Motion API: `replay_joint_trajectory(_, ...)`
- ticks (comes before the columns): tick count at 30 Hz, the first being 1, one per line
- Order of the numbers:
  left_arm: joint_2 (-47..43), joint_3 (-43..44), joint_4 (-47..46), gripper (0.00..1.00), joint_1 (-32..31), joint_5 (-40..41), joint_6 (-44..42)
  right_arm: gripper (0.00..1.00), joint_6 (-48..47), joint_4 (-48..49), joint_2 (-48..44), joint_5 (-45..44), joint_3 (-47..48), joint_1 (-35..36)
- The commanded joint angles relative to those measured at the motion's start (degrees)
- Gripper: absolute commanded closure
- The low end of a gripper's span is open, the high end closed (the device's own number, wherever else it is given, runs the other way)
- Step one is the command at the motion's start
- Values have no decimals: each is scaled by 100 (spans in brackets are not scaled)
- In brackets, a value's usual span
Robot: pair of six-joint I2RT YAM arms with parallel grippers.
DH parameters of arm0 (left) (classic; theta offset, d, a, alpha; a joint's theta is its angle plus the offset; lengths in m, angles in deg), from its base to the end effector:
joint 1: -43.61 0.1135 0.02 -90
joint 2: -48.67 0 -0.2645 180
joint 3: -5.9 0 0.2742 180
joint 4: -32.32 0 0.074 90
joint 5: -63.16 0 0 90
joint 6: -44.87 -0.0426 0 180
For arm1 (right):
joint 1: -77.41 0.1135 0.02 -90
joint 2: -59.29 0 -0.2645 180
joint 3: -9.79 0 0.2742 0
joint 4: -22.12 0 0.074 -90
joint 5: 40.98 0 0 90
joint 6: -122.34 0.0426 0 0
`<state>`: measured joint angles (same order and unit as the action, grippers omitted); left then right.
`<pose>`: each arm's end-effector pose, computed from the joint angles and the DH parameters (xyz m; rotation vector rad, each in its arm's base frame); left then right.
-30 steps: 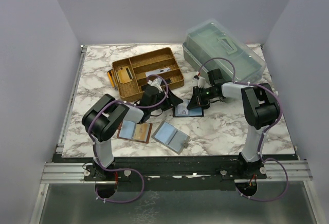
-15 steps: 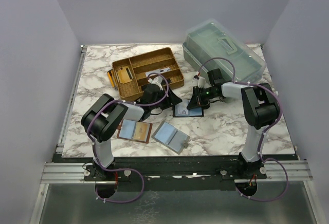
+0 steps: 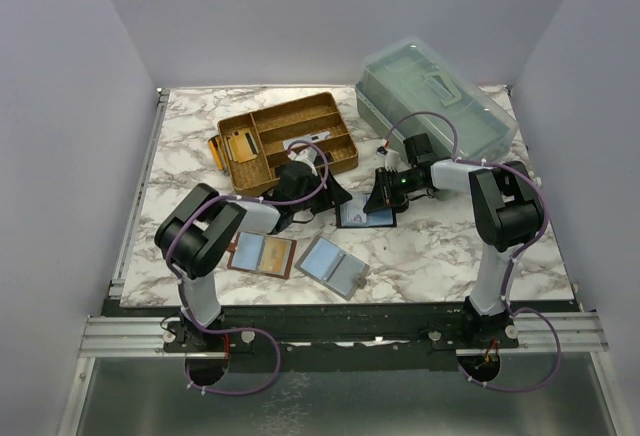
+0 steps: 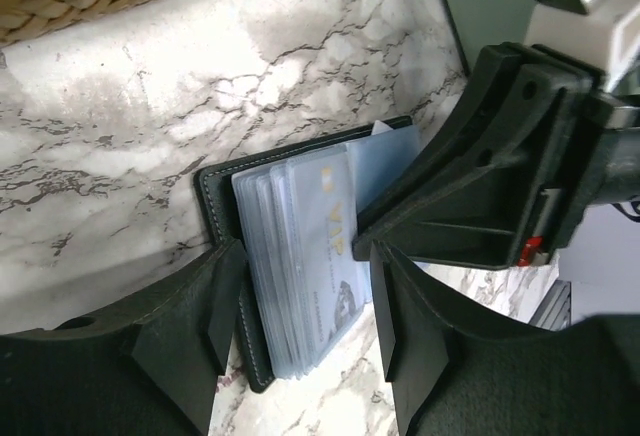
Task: Take the credit cards out of the card holder
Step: Pick up the card holder from the center of the board.
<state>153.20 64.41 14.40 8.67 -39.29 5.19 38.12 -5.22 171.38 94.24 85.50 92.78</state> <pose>0.3052 -0.2244 0.1178 -0.1551 2.2478 -1.0936 0.3644 0.1315 0.1027 -0.4694 2.5705 1.1762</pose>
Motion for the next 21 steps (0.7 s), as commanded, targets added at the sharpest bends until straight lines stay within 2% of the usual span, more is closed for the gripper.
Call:
replay_joint_trajectory(1, -572, -59, 209, 41, 5, 198, -271, 84, -191, -193, 361, -582, -19, -8)
replay_joint_trajectory(7, -661, 50, 279, 41, 5, -51, -260, 84, -204, -191, 374, -588, -30, -11)
replay_joint_trajectory(14, -959, -35, 275, 38, 12, 43, -442, 84, -218, -193, 387, -595, -17, -11)
replay_joint_trajectory(16, -1039, -95, 239, 33, 32, 43, -411, 84, -213, -191, 392, -597, -22, -8)
replay_joint_trajectory(18, -1067, -209, 117, 22, 97, 38, -226, 84, -226, -191, 390, -599, -12, -10)
replay_joint_trajectory(21, -1046, -379, -260, 16, 247, -184, 138, 84, -231, -199, 401, -610, -12, -8)
